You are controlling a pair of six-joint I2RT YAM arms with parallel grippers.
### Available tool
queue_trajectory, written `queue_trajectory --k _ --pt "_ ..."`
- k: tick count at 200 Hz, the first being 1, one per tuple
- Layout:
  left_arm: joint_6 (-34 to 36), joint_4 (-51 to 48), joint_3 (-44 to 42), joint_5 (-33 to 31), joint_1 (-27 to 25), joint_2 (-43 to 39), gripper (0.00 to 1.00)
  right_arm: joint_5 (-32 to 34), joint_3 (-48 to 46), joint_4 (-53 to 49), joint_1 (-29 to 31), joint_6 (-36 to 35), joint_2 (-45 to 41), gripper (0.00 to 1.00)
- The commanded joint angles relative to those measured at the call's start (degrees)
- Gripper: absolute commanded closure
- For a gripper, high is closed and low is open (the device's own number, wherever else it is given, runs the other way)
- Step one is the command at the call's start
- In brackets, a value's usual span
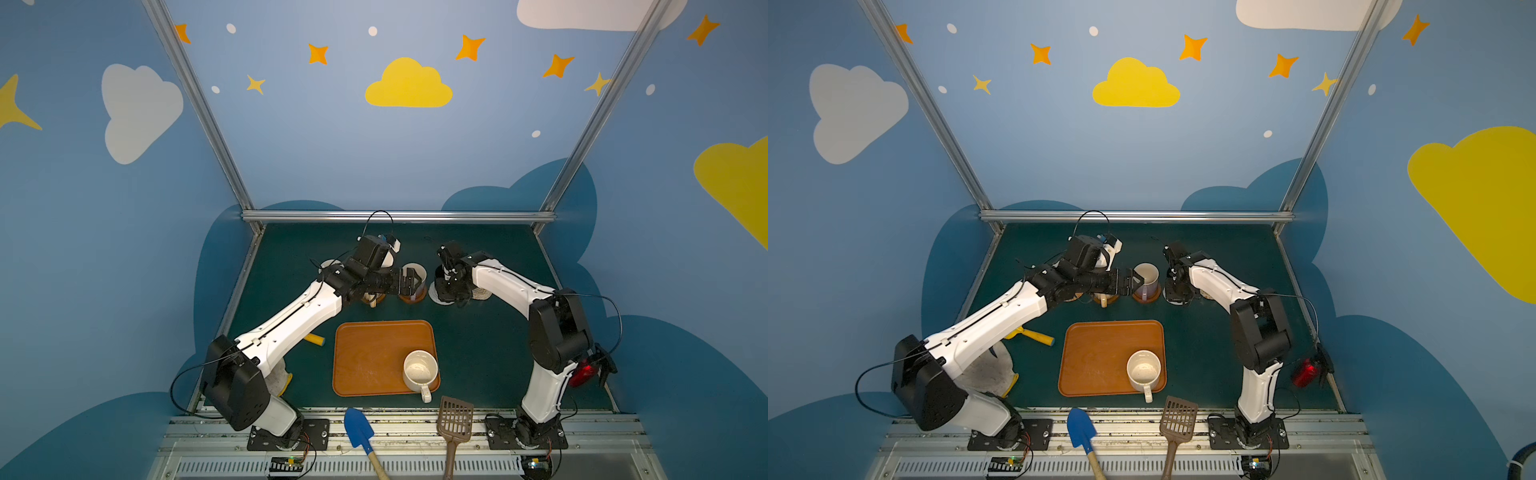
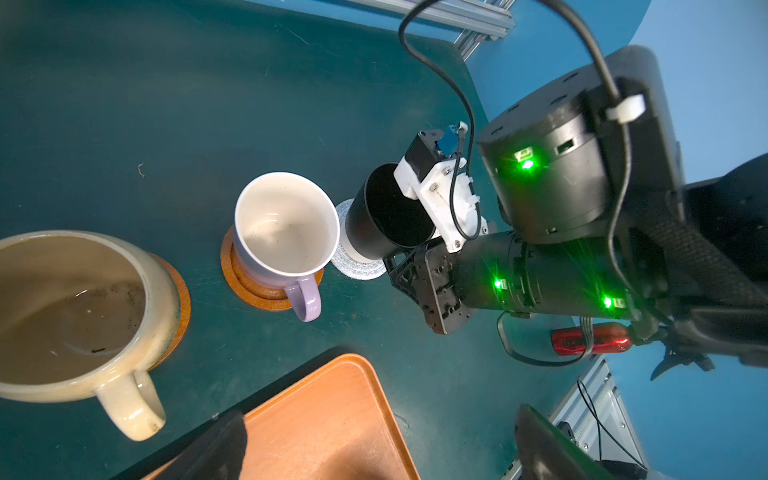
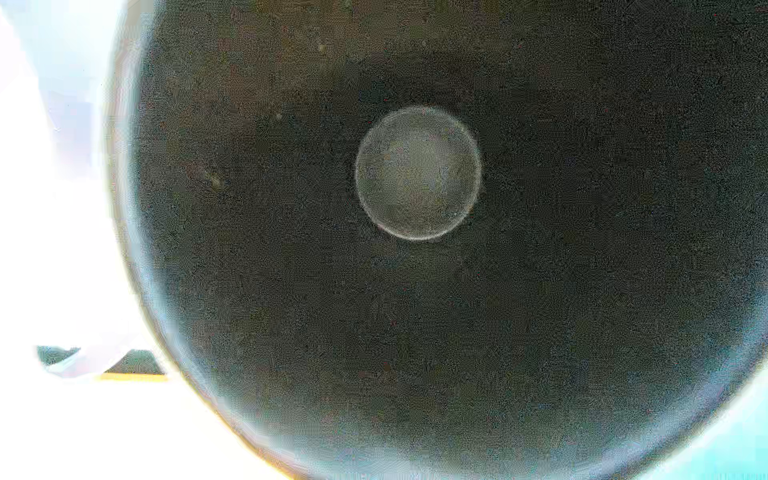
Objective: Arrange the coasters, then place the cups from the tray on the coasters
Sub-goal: 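Lower the black mug onto the grey coaster and open the right gripper, then move the right gripper to the white speckled mug on the tray and grasp it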
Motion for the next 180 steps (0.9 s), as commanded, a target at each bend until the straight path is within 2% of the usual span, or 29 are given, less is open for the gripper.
queue_trajectory --k 1,25,44,48,51,81,114,120,126,132,152,180 --pt "-0.96 1.65 -0.41 1.51 0.51 -1.57 0.00 -0.21 0.08 -0.05 -0.19 0.85 -1.14 0.61" --pt "-0.55 0.99 0.10 1.51 0.98 -1.83 0.00 -0.84 1.24 -1.09 -0.03 1.09 -1.63 0.44" --pt "-0.15 0.07 0.18 0.81 1.35 -2.30 0.00 -1.50 0.52 -1.30 -0.04 1.33 -3.32 0.22" --pt "-0.07 0.08 0.07 0.74 1.38 -2.48 0.00 -1.76 0.30 -1.38 -0.12 1.49 -3.75 0.13" --pt "-0.06 0.08 -0.03 0.72 1.52 -2.60 0.00 -1.74 0.21 -1.59 -0.16 1.57 -4.10 0.12" --pt "-0.14 -0.44 -1.07 0.37 2.53 -3.74 0.00 -1.59 -1.16 -3.09 0.09 1.64 -7.99 0.11" --pt "1.08 -1.68 -2.30 1.41 3.91 -5.09 0.00 0.36 -5.06 -3.05 1.04 -0.09 -16.52 0.11" --pt "1.46 -1.49 -2.69 2.49 4.21 -5.46 0.00 -0.64 -6.27 -2.29 1.10 -0.73 -18.39 0.10" --pt "2.02 -0.89 -3.29 4.07 4.45 -5.84 0.00 -1.83 -7.84 -0.87 0.79 -0.62 -20.28 0.04" --pt "2.63 -0.07 -3.91 7.33 4.79 -6.17 0.00 -3.83 -9.52 0.49 0.20 0.22 -22.04 0.03" --pt "5.38 0.82 -5.26 13.60 5.27 -7.40 0.00 -16.10 -11.23 -1.70 -2.44 -1.70 -24.33 0.03" --pt "8.24 -2.63 -6.15 17.65 5.40 -8.67 0.00 -10.68 -14.31 -5.66 0.98 -2.33 -30.69 0.03"
